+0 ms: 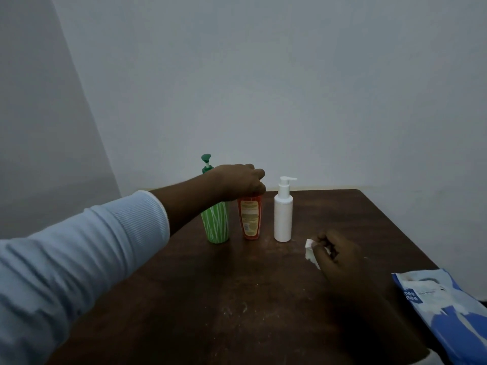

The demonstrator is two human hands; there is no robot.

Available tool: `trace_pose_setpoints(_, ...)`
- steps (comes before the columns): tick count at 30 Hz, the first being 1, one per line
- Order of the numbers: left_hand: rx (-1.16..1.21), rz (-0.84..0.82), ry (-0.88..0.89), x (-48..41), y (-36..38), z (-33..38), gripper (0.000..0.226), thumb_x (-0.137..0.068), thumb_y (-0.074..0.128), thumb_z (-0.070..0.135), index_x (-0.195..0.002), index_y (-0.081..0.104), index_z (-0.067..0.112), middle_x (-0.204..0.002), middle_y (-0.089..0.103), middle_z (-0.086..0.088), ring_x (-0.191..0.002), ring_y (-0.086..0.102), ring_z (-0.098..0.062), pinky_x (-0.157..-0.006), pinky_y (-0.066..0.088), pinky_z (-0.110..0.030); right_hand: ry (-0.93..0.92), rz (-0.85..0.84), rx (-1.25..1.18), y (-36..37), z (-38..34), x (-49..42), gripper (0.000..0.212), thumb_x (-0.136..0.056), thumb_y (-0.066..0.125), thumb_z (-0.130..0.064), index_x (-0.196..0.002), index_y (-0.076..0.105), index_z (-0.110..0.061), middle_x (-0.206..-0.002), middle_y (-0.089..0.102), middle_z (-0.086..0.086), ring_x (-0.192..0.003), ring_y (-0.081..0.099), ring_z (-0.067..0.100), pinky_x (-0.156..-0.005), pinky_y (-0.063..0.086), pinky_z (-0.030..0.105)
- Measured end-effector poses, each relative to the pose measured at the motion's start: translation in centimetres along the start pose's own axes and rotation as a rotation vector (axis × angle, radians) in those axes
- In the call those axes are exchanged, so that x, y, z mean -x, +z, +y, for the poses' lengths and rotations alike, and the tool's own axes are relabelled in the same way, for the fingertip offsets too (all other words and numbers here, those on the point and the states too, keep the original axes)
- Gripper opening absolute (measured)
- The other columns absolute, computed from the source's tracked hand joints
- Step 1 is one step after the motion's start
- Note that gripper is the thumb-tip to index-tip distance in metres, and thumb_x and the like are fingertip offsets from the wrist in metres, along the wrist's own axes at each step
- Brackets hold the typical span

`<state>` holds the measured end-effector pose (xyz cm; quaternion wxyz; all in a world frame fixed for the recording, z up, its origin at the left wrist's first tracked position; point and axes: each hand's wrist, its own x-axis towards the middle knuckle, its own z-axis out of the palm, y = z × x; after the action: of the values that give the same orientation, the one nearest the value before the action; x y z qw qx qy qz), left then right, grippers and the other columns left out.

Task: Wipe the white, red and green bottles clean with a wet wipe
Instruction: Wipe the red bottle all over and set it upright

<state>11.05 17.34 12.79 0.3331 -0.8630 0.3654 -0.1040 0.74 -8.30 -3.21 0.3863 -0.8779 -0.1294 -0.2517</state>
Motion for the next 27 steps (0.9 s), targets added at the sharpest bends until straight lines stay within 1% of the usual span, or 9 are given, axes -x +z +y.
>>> trace_pose_setpoints(3,0.023,-0.135,0.003,-0.2,-1.2,-0.4,0.038,-0.096,0.064,0.011,-0.133,0.060,0.017,-0.117,0.054,-0.005,-0.091,0.051,-0.018,-0.066,0.043,-0.032,0.008,-0.005,0.002,0.0,0.1,0.0,0.021,-0.089,0.063,-0.022,-0.081,0.052,-0.039,-0.079,0.061,-0.018,-0.080,0.062,-0.001,-0.062,0.057,0.028)
trace_pose_setpoints(6,0.127,-0.250,-0.018,0.2,-2.3,-0.5,0.053,-0.086,0.079,0.024,-0.136,0.061,0.018,-0.122,0.063,-0.003,-0.101,0.062,-0.020,-0.076,0.049,-0.030,0.030,-0.008,-0.001,-0.2,0.0,0.0,0.021,-0.090,0.063,-0.021,-0.082,0.053,-0.038,-0.080,0.062,-0.013,-0.075,0.063,0.006,-0.063,0.057,0.029)
trace_pose_setpoints(10,0.387,-0.132,-0.092,3.7,-3.0,0.0,0.064,-0.078,0.084,0.044,-0.134,0.062,0.021,-0.120,0.066,0.002,-0.105,0.063,-0.015,-0.085,0.056,-0.030,0.050,0.048,-0.072,-0.7,-0.7,0.1,0.011,-0.093,0.059,-0.022,-0.089,0.057,-0.032,-0.083,0.061,-0.013,-0.078,0.061,0.001,-0.064,0.052,0.023)
trace_pose_setpoints(14,0.817,0.011,-0.229,9.6,-0.5,3.8,0.054,-0.077,0.083,0.053,-0.121,0.067,0.026,-0.107,0.063,0.012,-0.094,0.059,-0.004,-0.078,0.053,-0.025,0.128,0.045,-0.126,-0.6,-1.1,-0.1,0.011,-0.097,0.052,-0.033,-0.107,0.055,-0.035,-0.097,0.059,-0.018,-0.090,0.058,-0.001,-0.072,0.047,0.020)
trace_pose_setpoints(16,0.998,0.053,-0.294,12.4,2.1,7.2,0.048,-0.076,0.083,0.055,-0.114,0.069,0.027,-0.103,0.063,0.013,-0.089,0.060,-0.002,-0.074,0.056,-0.029,0.147,0.039,-0.122,-0.4,-1.4,-0.1,0.014,-0.097,0.050,-0.035,-0.110,0.055,-0.033,-0.098,0.058,-0.018,-0.092,0.058,0.000,-0.072,0.045,0.019)
trace_pose_setpoints(19,1.247,0.125,-0.421,16.1,5.1,12.5,0.058,-0.074,0.086,0.052,-0.126,0.068,0.032,-0.112,0.065,0.018,-0.097,0.062,0.003,-0.083,0.058,-0.027,0.159,0.028,-0.096,-0.2,-2.2,0.1,0.017,-0.096,0.051,-0.036,-0.113,0.055,-0.035,-0.102,0.059,-0.018,-0.095,0.057,-0.001,-0.080,0.051,0.028)
trace_pose_setpoints(22,1.429,0.263,-0.653,18.5,7.1,16.9,0.079,-0.067,0.093,0.044,-0.139,0.061,0.036,-0.112,0.068,0.018,-0.098,0.067,0.001,-0.085,0.060,-0.026,0.076,-0.046,-0.025,-0.1,-4.1,0.7,0.029,-0.096,0.052,-0.030,-0.124,0.053,-0.036,-0.116,0.056,-0.019,-0.102,0.054,-0.005,-0.083,0.044,0.017)
trace_pose_setpoints(25,1.639,0.372,-0.840,19.3,8.1,19.9,0.073,-0.065,0.097,0.025,-0.128,0.063,0.037,-0.103,0.074,0.003,-0.089,0.073,-0.011,-0.081,0.063,-0.030,-0.036,-0.214,0.064,0.4,-7.0,2.3,0.026,-0.096,0.052,-0.027,-0.121,0.056,-0.034,-0.107,0.056,-0.021,-0.093,0.054,-0.010,-0.071,0.038,0.008)
trace_pose_setpoints(27,1.713,0.391,-0.886,19.3,8.4,21.0,0.068,-0.066,0.096,0.016,-0.123,0.063,0.035,-0.101,0.073,-0.003,-0.088,0.073,-0.013,-0.081,0.063,-0.029,-0.154,-0.301,0.067,1.6,-8.9,3.5,0.027,-0.096,0.054,-0.020,-0.121,0.059,-0.031,-0.111,0.059,-0.016,-0.096,0.056,-0.004,-0.074,0.039,0.008)
